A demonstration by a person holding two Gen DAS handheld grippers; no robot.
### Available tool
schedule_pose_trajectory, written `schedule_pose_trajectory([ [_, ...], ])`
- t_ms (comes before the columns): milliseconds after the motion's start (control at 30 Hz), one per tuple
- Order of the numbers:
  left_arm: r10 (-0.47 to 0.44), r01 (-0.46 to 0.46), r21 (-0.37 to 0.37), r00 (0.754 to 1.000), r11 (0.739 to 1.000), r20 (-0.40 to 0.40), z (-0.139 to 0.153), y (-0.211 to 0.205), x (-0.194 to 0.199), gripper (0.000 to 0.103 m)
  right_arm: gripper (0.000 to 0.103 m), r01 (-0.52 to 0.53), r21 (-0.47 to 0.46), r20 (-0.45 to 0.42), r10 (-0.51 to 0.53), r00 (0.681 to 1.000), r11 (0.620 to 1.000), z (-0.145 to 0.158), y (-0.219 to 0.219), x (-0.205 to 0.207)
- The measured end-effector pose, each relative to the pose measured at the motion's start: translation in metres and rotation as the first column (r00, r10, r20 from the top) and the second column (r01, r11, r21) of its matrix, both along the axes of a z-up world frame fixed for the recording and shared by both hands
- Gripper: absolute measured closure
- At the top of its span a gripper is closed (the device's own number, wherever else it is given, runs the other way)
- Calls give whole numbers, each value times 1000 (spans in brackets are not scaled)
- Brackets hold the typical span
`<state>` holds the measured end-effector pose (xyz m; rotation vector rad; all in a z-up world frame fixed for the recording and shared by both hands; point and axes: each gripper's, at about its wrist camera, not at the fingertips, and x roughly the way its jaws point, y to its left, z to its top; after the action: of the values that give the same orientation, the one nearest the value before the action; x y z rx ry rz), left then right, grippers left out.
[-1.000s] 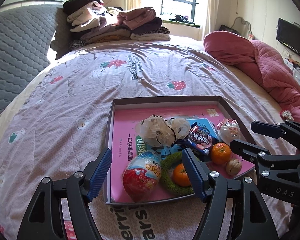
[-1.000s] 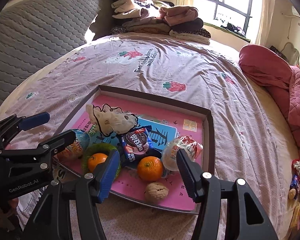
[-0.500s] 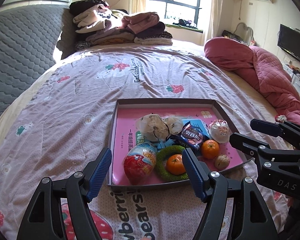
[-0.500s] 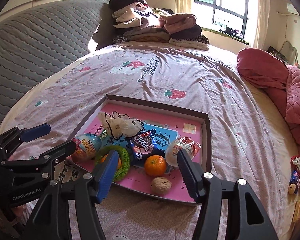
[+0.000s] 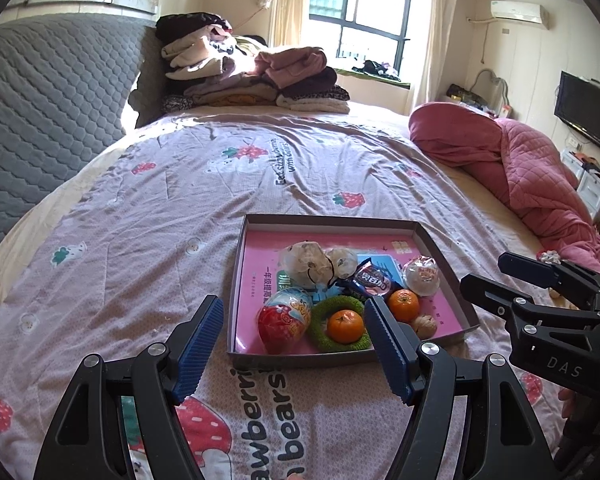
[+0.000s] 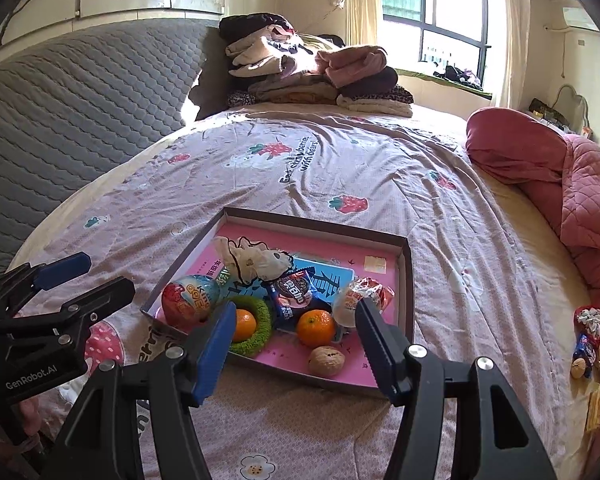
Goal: Organize objects
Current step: 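Withdraw both open grippers back from the tray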
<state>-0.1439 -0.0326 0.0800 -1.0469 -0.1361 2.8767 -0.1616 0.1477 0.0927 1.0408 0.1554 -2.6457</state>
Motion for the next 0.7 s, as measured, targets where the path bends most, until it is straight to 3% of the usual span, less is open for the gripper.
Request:
schedule_pose_trajectory([
  [700,26,-27,-8,998,1000,-65,11,-5,48,29,41,35,-98,-111,-46,993,995,23,11,50],
])
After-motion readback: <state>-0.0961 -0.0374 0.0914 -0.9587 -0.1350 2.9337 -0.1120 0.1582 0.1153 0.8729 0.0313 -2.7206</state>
